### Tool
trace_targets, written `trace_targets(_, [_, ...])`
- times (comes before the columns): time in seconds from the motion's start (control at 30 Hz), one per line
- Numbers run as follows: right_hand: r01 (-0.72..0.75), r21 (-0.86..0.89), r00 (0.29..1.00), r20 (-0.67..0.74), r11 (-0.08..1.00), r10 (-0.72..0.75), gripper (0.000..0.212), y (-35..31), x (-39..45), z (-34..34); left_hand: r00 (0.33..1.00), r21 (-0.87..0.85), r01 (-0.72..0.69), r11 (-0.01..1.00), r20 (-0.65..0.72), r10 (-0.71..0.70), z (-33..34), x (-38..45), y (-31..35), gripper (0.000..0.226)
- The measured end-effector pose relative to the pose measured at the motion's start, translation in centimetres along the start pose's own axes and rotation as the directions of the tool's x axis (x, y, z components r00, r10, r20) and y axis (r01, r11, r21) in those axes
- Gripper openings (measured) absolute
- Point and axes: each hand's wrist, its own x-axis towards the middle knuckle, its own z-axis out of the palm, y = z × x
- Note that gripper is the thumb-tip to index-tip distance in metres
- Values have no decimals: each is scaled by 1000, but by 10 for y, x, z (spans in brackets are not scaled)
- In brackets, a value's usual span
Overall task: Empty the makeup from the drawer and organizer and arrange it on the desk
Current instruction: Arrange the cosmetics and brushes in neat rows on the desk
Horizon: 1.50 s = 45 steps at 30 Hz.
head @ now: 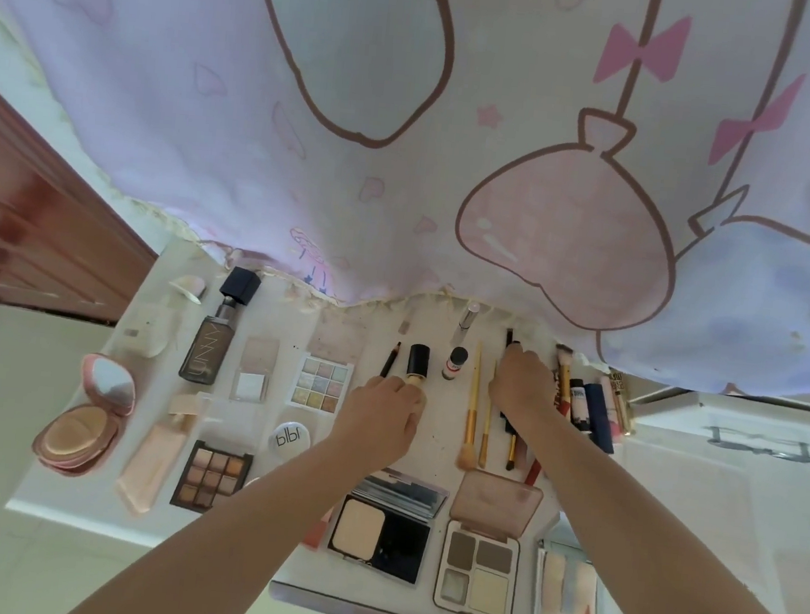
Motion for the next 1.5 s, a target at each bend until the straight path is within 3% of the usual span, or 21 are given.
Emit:
trace_targets(0.13, [-88, 1, 996, 13, 996, 88, 29, -8, 4, 1, 999, -16, 31, 999, 8, -31, 1, -5, -5, 33])
trace_targets(0.3, [-72, 5, 996, 53, 997, 71, 23, -6, 1, -1, 998, -29, 52, 998, 25, -52, 1, -10, -9, 33])
trace_targets(0.43, [-43, 174, 999, 34, 984, 37, 15, 7, -9, -14, 999, -80, 48, 996, -6, -49, -2, -10, -3, 33])
trace_targets(0.63, [136, 401, 989, -1, 906, -148, 24, 46, -67, -44, 994, -186, -43, 982, -107, 24, -15, -7, 19, 43])
trace_targets(0.73, [205, 415, 967, 51, 886, -248, 26, 58, -98, -62, 971, -142, -188, 972, -177, 162, -28, -3, 35, 47])
trace_targets(0.87, [288, 380, 933, 96, 879, -347, 25, 63, -119, -84, 925, 14, -376, 927, -56, 376, -46, -6, 61, 35])
trace_targets(1.13, [322, 426, 922, 63, 845, -383, 23, 88, -131, -111, 915, 66, -402, 913, 1, 403, -62, -14, 63, 32])
trace_targets(1.27, [352, 465, 911, 30, 812, -412, 19, 84, -131, -108, 903, 14, -429, 903, -31, 429, -57, -23, 76, 32])
trace_targets(1.5, [498, 466, 839, -45, 731, -543, 45, 83, -135, -115, 929, -189, -360, 914, 24, 370, -63, -28, 74, 30])
